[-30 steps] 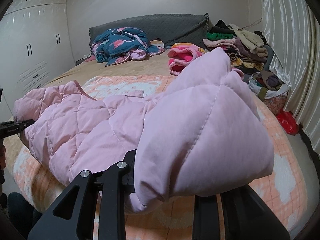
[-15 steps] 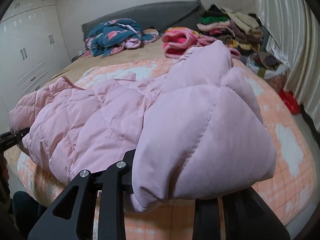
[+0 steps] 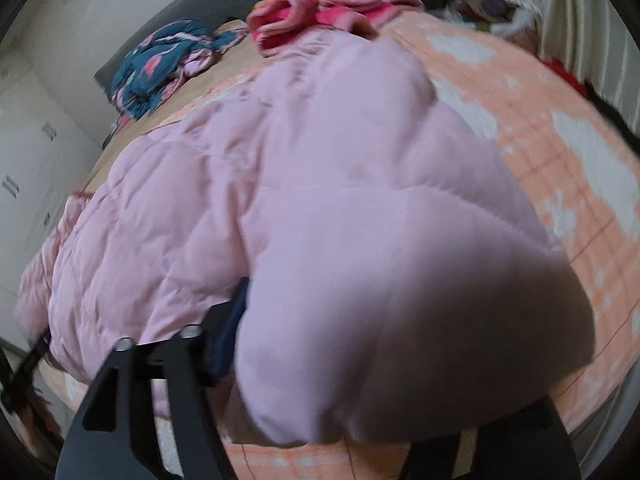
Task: Fold large clothes
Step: 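Lower the folded section onto the jacket and open both tools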
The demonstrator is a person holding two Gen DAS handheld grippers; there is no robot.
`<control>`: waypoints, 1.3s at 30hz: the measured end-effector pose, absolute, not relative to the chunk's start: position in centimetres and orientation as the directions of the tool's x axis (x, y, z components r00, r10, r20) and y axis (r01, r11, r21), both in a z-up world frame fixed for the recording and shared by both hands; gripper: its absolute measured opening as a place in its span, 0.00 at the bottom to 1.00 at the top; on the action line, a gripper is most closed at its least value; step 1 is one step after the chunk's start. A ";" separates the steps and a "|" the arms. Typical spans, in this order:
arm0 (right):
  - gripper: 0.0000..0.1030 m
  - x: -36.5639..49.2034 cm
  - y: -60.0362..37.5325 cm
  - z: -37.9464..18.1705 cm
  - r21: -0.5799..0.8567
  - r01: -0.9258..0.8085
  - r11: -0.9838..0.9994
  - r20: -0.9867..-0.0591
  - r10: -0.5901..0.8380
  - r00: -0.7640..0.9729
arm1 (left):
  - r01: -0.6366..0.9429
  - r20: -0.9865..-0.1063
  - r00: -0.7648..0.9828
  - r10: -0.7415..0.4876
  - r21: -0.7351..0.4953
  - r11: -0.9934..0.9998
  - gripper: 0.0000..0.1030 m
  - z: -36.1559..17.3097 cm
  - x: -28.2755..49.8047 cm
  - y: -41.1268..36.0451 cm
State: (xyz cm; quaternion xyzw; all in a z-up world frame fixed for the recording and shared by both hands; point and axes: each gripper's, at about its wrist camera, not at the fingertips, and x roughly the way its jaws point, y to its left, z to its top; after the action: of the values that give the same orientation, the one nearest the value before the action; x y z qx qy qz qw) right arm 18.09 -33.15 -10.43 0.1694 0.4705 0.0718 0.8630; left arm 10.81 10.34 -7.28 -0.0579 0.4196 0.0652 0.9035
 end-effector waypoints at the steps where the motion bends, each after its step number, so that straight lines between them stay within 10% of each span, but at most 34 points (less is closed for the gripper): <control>1: 0.74 18.1 -33.2 -10.6 0.362 0.035 0.931 -0.787 0.286 0.547 | -0.169 -0.767 0.638 0.068 -0.054 0.984 0.28 -7.4 10.8 10.4; 12: 0.93 15.4 -35.3 -9.6 0.353 0.047 0.935 -0.784 0.268 0.561 | -0.192 -0.762 0.644 0.069 -0.074 0.978 0.43 -7.8 9.2 11.2; 21: 0.94 12.0 -37.7 -8.3 0.298 0.067 0.952 -0.775 0.200 0.600 | -0.262 -0.765 0.629 0.140 -0.039 0.964 0.91 -7.8 6.5 12.8; 39: 0.94 7.1 -35.9 -1.5 0.130 -0.010 0.991 -0.650 0.092 0.754 | -0.308 -0.694 0.701 0.166 -0.084 0.948 0.91 -1.4 0.7 13.9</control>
State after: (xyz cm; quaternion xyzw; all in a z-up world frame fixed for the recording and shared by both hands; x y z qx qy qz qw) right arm 7.09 -35.94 -1.46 0.0593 0.3494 0.0273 0.9347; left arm 0.66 13.93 -1.42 -0.0974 0.3647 0.1291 0.9170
